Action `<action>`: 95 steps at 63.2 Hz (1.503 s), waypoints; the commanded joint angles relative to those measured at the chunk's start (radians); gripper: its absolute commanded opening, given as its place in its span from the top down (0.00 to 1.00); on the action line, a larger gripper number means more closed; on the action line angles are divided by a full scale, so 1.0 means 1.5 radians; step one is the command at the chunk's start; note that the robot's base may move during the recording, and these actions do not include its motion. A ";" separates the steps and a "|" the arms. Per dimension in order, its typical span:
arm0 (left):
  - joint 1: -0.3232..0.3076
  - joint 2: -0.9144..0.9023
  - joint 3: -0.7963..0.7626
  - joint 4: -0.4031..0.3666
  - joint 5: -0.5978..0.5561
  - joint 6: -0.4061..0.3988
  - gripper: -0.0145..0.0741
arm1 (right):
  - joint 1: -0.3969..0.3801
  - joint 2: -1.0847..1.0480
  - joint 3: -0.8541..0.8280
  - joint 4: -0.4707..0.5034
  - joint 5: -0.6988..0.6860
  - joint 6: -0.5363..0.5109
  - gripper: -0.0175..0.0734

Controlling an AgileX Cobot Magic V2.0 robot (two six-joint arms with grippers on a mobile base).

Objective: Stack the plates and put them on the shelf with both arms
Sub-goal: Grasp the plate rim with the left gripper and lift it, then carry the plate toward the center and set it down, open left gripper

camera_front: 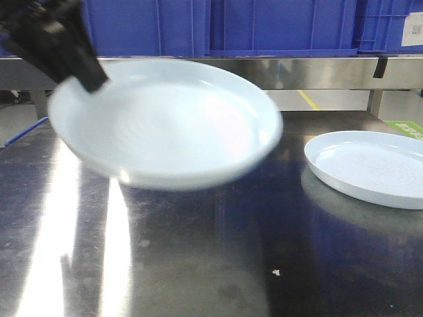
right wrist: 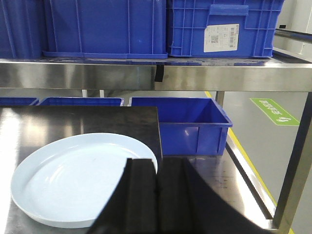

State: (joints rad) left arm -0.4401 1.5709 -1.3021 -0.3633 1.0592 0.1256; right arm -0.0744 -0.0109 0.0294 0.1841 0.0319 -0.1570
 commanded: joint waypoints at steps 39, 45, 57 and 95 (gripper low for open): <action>-0.110 0.118 0.012 0.019 -0.080 0.003 0.73 | -0.004 -0.014 -0.011 -0.005 -0.060 -0.002 0.75; -0.110 0.118 0.012 0.019 -0.074 0.003 0.68 | -0.004 -0.014 -0.011 -0.005 -0.060 -0.002 0.75; -0.110 0.116 0.012 0.019 -0.062 0.003 0.45 | -0.004 -0.014 -0.011 -0.005 -0.060 -0.002 0.75; -0.033 -0.218 0.062 0.185 -0.140 -0.038 0.49 | -0.004 -0.014 -0.011 -0.005 -0.060 -0.002 0.75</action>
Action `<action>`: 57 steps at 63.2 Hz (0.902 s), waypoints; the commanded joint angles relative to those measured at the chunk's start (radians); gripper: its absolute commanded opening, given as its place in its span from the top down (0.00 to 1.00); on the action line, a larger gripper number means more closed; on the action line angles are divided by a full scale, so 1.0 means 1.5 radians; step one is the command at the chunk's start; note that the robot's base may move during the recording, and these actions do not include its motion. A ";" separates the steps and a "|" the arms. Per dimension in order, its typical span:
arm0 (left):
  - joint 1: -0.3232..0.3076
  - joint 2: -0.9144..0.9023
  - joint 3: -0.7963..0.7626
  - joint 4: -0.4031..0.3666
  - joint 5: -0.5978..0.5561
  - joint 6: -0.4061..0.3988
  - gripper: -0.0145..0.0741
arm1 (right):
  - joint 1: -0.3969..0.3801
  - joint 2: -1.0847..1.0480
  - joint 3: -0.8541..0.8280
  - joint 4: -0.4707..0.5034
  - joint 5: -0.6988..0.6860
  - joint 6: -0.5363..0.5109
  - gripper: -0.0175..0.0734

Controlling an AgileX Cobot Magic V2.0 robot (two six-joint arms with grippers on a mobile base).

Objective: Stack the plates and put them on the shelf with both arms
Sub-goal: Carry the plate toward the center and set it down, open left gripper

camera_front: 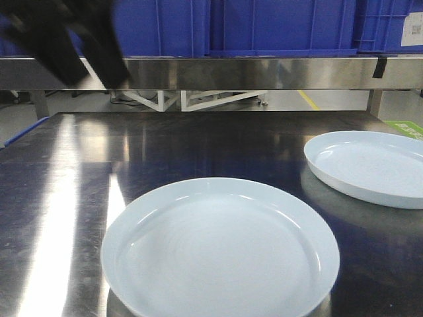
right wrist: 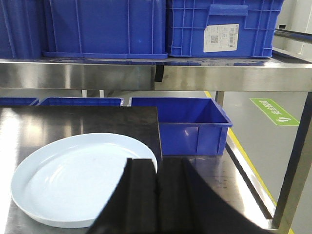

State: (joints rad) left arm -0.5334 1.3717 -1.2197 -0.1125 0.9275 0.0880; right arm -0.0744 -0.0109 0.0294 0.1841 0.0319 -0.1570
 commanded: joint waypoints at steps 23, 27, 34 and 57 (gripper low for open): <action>0.208 -0.488 0.296 0.031 -0.279 -0.014 0.74 | -0.004 -0.014 -0.011 -0.005 -0.061 -0.002 0.75; 0.232 -0.561 0.352 0.031 -0.316 -0.014 0.74 | -0.004 -0.014 -0.011 -0.005 -0.061 -0.002 0.75; 0.267 -0.660 0.437 0.031 -0.354 -0.014 0.74 | -0.004 -0.014 -0.014 -0.003 -0.061 -0.001 0.75; 0.285 -0.720 0.518 0.031 -0.371 -0.014 0.74 | -0.004 0.049 -0.210 -0.001 0.085 -0.002 0.75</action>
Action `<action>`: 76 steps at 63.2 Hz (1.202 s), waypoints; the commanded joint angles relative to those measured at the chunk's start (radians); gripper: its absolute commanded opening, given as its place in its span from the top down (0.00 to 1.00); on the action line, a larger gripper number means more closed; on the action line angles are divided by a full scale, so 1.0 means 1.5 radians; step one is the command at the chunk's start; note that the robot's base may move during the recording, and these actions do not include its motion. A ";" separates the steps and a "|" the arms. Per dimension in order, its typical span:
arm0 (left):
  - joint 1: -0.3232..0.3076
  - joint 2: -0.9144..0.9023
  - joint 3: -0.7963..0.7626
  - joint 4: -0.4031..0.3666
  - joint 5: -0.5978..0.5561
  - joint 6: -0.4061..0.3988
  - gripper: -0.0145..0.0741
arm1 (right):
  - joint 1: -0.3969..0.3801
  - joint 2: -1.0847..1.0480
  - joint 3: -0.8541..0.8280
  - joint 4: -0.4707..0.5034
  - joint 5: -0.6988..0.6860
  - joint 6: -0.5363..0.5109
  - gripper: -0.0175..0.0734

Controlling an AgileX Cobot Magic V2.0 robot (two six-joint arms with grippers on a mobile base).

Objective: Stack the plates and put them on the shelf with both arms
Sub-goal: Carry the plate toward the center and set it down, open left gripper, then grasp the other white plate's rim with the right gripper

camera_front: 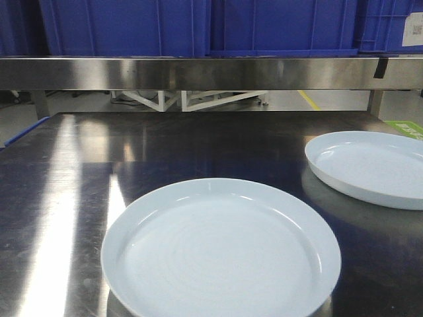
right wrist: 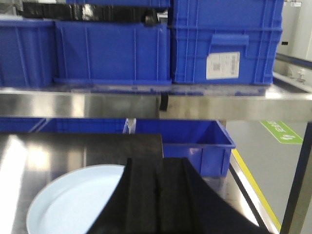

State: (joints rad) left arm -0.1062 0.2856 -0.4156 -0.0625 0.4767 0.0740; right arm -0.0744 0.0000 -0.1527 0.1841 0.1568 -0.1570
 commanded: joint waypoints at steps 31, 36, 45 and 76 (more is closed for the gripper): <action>-0.012 0.004 -0.018 -0.015 -0.081 -0.004 0.74 | 0.016 0.571 -0.576 -0.001 0.408 -0.002 0.74; -0.012 0.004 -0.018 -0.015 -0.081 -0.004 0.74 | 0.016 0.653 -0.624 -0.001 0.480 -0.002 0.68; -0.012 0.004 -0.018 -0.015 -0.081 -0.004 0.74 | 0.014 0.771 -0.675 -0.001 0.535 -0.001 0.44; -0.012 0.004 -0.010 -0.015 -0.083 -0.004 0.74 | -0.021 0.989 -0.678 -0.002 0.468 0.002 0.25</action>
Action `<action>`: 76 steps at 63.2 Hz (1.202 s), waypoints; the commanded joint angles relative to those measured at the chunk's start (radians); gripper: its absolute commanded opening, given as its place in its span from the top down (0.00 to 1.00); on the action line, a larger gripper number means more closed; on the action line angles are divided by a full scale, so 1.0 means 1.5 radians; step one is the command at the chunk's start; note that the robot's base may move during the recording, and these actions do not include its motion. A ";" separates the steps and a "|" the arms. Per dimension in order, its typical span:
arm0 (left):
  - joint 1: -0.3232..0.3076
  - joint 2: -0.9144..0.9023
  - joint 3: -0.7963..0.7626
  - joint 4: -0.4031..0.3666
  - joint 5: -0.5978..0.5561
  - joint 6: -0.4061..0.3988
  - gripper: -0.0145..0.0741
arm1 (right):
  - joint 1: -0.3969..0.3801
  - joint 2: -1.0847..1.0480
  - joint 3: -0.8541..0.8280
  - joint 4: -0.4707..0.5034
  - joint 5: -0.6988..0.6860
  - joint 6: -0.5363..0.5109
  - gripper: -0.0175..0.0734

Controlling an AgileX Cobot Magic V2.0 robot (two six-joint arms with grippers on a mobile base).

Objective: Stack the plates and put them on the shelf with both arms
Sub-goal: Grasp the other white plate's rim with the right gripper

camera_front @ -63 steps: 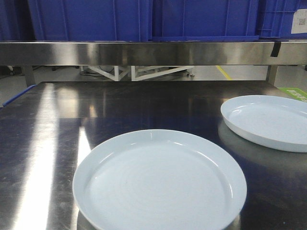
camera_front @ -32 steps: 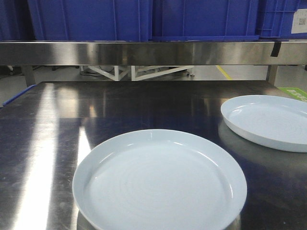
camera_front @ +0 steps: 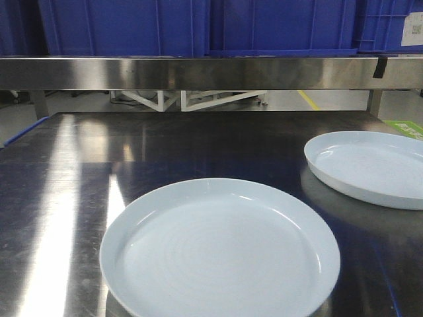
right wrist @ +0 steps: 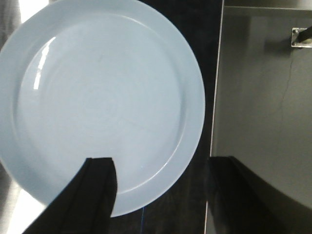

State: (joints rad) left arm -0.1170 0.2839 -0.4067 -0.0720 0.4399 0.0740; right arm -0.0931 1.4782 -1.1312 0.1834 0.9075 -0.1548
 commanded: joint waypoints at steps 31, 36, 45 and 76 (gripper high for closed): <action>-0.005 0.006 -0.015 -0.009 -0.057 -0.004 0.74 | -0.014 0.131 -0.026 -0.029 -0.077 -0.005 0.26; -0.005 0.006 -0.015 -0.009 -0.057 -0.004 0.74 | -0.014 0.136 -0.026 -0.037 -0.082 -0.005 0.33; -0.005 0.006 -0.015 -0.009 -0.057 -0.004 0.74 | -0.014 0.140 -0.026 -0.040 -0.082 -0.005 0.53; -0.005 0.006 -0.015 -0.009 -0.057 -0.004 0.74 | -0.014 0.081 -0.029 -0.042 -0.065 -0.005 0.75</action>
State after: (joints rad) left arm -0.1170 0.2839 -0.4031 -0.0742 0.4399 0.0740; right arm -0.1065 1.6949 -1.1475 0.1377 0.8149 -0.1546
